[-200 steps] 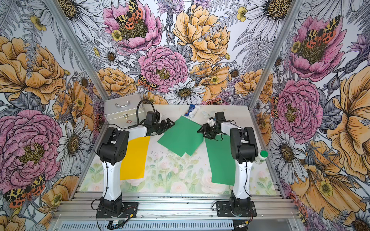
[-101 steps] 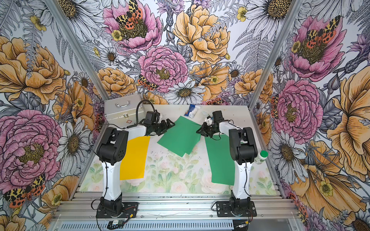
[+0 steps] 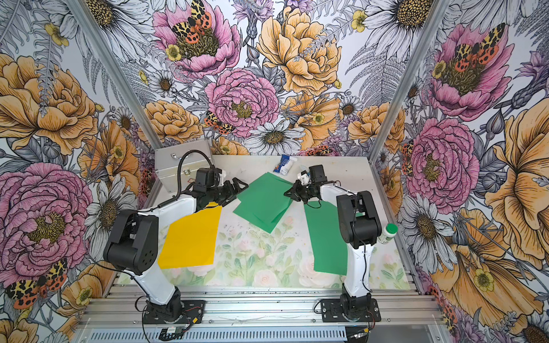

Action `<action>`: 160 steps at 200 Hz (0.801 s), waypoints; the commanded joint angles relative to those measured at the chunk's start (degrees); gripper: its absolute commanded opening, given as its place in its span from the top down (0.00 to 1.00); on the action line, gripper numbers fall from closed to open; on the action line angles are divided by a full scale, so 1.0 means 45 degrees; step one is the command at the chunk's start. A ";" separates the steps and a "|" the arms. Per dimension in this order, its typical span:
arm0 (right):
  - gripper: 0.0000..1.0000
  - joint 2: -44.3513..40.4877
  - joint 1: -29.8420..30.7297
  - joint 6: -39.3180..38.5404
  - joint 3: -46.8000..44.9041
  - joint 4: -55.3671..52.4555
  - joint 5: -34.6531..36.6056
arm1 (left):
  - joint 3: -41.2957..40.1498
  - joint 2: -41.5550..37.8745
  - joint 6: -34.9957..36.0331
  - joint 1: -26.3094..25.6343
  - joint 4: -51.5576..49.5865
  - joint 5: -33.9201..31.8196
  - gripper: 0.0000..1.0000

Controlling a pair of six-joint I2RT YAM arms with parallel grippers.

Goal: Sort the scattered colored papers by color
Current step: Pick up the colored paper.

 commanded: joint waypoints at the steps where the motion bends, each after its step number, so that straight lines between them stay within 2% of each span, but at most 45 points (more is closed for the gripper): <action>1: 0.92 -0.0698 0.0007 0.1662 -0.0560 0.2627 -0.0369 | -0.1171 -0.0623 -0.1298 -0.0324 0.1354 0.0544 0.02; 14: 0.92 -0.0722 0.0019 0.2279 -0.0816 0.3520 -0.0455 | -0.1785 -0.0986 -0.1769 -0.0578 0.1698 0.0493 0.02; 40: 0.94 -0.0801 0.0060 0.2565 -0.0949 0.3830 -0.0238 | -0.2972 -0.1483 -0.3054 -0.0979 0.2843 0.0272 0.02; 81: 0.95 -0.1057 0.0184 0.3594 -0.1359 0.5200 -0.0333 | -0.4322 -0.0932 -0.5294 -0.1326 0.6365 0.0264 0.02; 108: 0.94 -0.1226 0.0297 0.3660 -0.1500 0.5326 -0.0311 | -0.4471 0.0433 -0.6752 -0.1471 0.8810 0.0399 0.02; 135: 0.95 -0.1405 0.0436 0.3626 -0.1681 0.5352 -0.0331 | -0.4545 0.2887 -0.9132 -0.1588 1.3434 0.0549 0.02; 160: 0.95 -0.1481 0.0472 0.3588 -0.1910 0.5340 -0.0275 | -0.4330 0.5051 -1.1016 -0.1693 1.7189 0.0155 0.21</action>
